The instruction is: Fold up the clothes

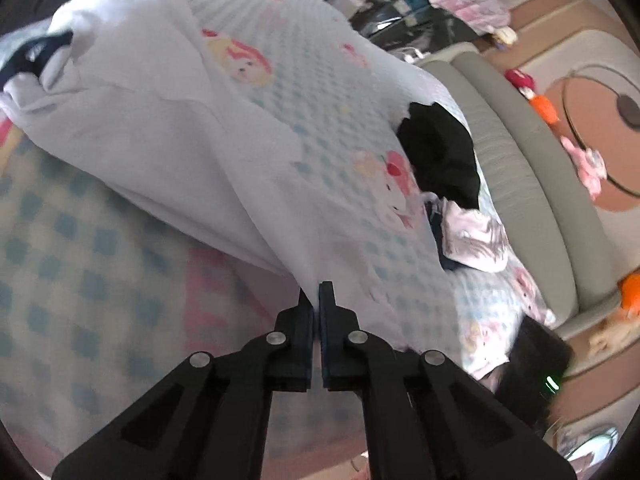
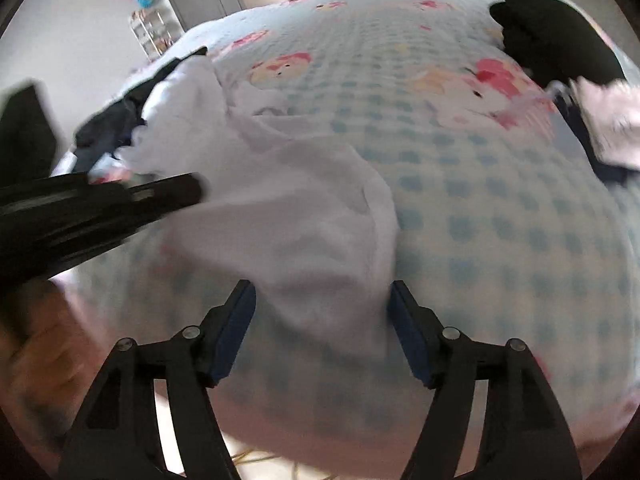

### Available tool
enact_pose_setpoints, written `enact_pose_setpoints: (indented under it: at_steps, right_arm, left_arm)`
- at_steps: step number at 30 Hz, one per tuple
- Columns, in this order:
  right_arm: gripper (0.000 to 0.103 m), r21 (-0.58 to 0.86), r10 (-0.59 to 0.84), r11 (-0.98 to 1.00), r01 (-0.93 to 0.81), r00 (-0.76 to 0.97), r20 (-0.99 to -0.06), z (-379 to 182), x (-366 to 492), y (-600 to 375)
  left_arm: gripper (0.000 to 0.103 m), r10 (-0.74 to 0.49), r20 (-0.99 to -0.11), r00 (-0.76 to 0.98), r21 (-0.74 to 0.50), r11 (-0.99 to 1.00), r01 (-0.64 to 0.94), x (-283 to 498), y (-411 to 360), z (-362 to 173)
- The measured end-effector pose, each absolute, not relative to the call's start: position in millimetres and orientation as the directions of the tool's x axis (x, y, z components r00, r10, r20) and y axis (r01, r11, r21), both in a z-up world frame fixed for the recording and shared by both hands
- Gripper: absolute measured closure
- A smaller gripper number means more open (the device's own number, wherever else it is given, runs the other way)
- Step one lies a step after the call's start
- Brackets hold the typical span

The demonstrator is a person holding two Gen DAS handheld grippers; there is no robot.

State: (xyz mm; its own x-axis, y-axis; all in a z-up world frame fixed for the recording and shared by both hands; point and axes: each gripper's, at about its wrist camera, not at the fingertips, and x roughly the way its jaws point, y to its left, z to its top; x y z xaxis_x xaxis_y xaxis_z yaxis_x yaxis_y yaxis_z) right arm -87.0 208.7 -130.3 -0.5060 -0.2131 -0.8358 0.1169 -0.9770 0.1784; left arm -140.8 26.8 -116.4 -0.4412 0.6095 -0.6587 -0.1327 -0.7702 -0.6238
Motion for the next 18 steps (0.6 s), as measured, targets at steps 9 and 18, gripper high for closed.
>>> enact_pose_setpoints:
  at_steps: [9, 18]
  right_arm:
    - [0.098, 0.055, -0.035, -0.998, -0.014, -0.596, -0.802, -116.0, -88.2, 228.8]
    - [0.100, -0.038, 0.104, -0.993, -0.115, -0.643, -0.758, -85.8, -56.6, 257.8]
  left_arm:
    - [0.040, 0.633, -0.633, -0.446, -0.716, -0.698, 0.024, -150.2, -15.0, -141.8]
    - [0.101, 0.595, -0.670, -0.444, -0.670, -0.742, 0.016, -196.8, -12.1, -142.9]
